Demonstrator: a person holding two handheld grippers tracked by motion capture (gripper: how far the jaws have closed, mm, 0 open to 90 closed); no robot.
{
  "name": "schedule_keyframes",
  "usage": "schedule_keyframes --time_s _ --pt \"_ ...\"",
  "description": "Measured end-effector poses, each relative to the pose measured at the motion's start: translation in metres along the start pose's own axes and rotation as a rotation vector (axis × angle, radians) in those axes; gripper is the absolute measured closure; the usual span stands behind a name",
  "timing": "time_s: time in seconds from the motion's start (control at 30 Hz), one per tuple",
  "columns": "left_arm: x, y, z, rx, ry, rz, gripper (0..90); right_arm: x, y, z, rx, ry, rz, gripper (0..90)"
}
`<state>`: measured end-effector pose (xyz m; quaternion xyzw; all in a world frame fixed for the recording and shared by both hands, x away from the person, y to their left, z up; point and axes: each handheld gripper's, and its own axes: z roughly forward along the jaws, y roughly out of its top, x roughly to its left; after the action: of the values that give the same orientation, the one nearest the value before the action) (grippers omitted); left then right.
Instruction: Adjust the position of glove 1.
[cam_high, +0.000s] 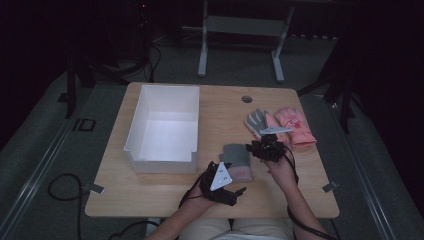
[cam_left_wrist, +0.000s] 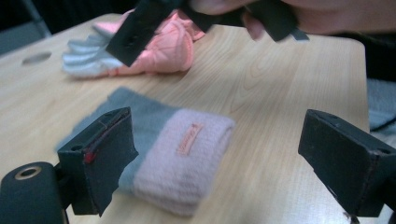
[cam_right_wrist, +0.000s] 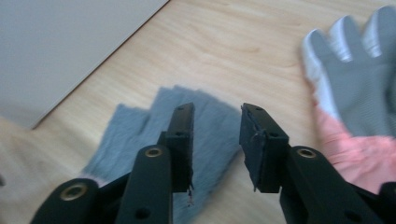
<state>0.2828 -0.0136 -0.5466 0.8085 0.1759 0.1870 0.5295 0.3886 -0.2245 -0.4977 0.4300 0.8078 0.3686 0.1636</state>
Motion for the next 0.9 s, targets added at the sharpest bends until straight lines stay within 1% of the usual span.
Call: schedule_keyframes --time_s 0.03,0.07,0.1,0.13,0.2,0.23,0.3,0.33,0.37,0.4,0.47,0.5,0.53,0.57,0.63,0.67,0.7,0.73,0.83,0.87,0.9 --pt "0.001 0.001 0.002 0.011 -0.013 0.007 10.7 -0.003 0.002 0.000 -0.003 -0.002 0.001 64.0" --pt "0.001 0.001 0.002 0.011 -0.013 0.007 11.4 -0.003 0.002 0.000 -0.003 -0.002 0.001 64.0" --pt "0.006 0.002 0.009 0.027 -0.069 0.036 11.4 -0.005 0.003 0.001 0.000 0.000 0.007 63.5" --pt "0.007 0.002 0.011 0.040 -0.068 0.056 14.3 -0.010 0.006 0.007 0.012 0.008 0.016 62.1" --pt "0.006 0.002 0.017 0.079 -0.068 0.143 14.7 -0.013 0.007 0.015 0.020 0.029 0.030 59.1" --pt "0.006 0.002 0.020 0.096 -0.061 0.179 14.7 -0.014 0.008 0.021 0.030 0.029 0.029 57.4" --pt "0.007 0.001 0.026 0.134 -0.052 0.222 15.4 -0.015 0.007 0.032 0.053 0.005 0.014 53.5" --pt "0.008 0.001 0.029 0.148 -0.052 0.234 15.5 -0.016 0.006 0.038 0.067 0.006 0.022 52.2" --pt "0.009 0.000 0.032 0.161 -0.060 0.234 16.7 -0.017 0.006 0.043 0.077 0.005 0.030 50.6" --pt "0.010 -0.001 0.034 0.179 -0.055 0.238 17.5 -0.018 0.005 0.047 0.090 0.001 0.033 49.4" --pt "0.011 -0.004 0.039 0.215 -0.057 0.241 20.1 -0.020 0.003 0.054 0.107 -0.006 0.047 48.4" --pt "0.012 -0.005 0.042 0.245 -0.045 0.247 20.3 -0.021 0.002 0.057 0.115 -0.003 0.056 46.9" --pt "0.013 -0.007 0.044 0.259 -0.050 0.253 20.6 -0.022 0.001 0.060 0.119 -0.007 0.059 45.3" --pt "0.013 -0.009 0.045 0.262 -0.041 0.258 21.4 -0.022 0.000 0.062 0.128 -0.010 0.072 44.5" --pt "0.013 -0.011 0.046 0.268 -0.040 0.248 21.6 -0.023 -0.002 0.066 0.143 0.009 0.094 42.0" --pt "0.013 -0.011 0.046 0.268 -0.040 0.248 21.6 -0.023 -0.002 0.066 0.143 0.009 0.094 42.0" --pt "0.013 -0.013 0.046 0.282 -0.030 0.258 21.6 -0.023 -0.003 0.068 0.150 0.002 0.084 40.8" --pt "0.013 -0.013 0.047 0.279 -0.025 0.251 22.4 -0.024 -0.004 0.069 0.151 0.009 0.095 40.6" --pt "0.015 -0.013 0.047 0.283 -0.001 0.245 30.3 -0.026 -0.005 0.070 0.156 0.019 0.114 40.0" --pt "0.016 -0.013 0.047 0.287 0.022 0.255 36.1 -0.025 -0.006 0.069 0.152 0.019 0.115 40.1" --pt "0.017 -0.013 0.047 0.285 0.020 0.259 44.4 -0.025 -0.006 0.069 0.150 0.020 0.116 40.6"
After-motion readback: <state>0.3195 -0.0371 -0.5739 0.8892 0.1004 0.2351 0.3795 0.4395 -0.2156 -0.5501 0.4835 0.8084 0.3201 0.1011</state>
